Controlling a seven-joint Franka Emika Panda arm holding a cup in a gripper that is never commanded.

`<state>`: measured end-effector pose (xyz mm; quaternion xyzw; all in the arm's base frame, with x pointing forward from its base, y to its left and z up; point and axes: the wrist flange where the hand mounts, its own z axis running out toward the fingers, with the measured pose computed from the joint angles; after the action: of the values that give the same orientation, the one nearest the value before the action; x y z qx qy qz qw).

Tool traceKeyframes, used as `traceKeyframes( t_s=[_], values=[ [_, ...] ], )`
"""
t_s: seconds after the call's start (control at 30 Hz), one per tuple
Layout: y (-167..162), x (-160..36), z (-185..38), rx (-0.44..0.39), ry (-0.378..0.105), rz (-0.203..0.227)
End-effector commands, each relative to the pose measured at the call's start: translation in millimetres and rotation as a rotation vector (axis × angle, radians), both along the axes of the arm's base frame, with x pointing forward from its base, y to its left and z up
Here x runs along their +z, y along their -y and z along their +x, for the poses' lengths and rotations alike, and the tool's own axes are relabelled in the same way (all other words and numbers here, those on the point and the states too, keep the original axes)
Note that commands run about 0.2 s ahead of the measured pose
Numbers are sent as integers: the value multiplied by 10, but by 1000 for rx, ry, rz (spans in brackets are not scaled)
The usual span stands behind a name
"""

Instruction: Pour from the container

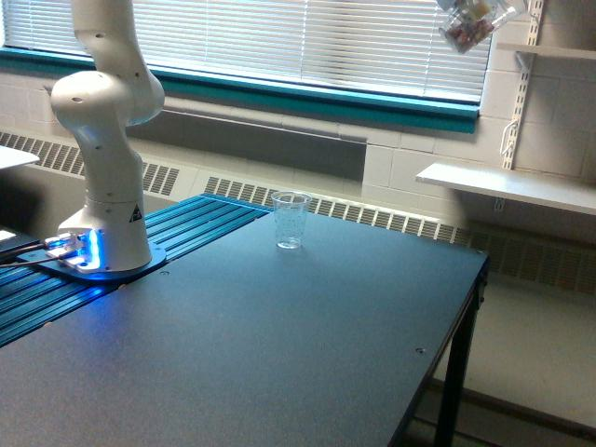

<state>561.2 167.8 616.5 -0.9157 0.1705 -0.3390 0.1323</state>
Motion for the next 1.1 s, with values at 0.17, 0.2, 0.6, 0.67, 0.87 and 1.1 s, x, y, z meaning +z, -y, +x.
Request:
traceKeyframes(
  t_s=[0.17, 0.2, 0.6, 0.67, 0.87, 1.1],
  values=[
    [-878, -946, -419, 40, -255, 162],
    [-955, -1011, -486, 44, -274, 177],
    [-1317, -1403, -1130, -41, -448, 365],
    [-1361, -1443, -1227, -42, -453, 355],
    [-1441, -1627, -1531, -49, -482, 321],
    [-1512, -1812, -1930, -53, -518, 294]
  ],
)
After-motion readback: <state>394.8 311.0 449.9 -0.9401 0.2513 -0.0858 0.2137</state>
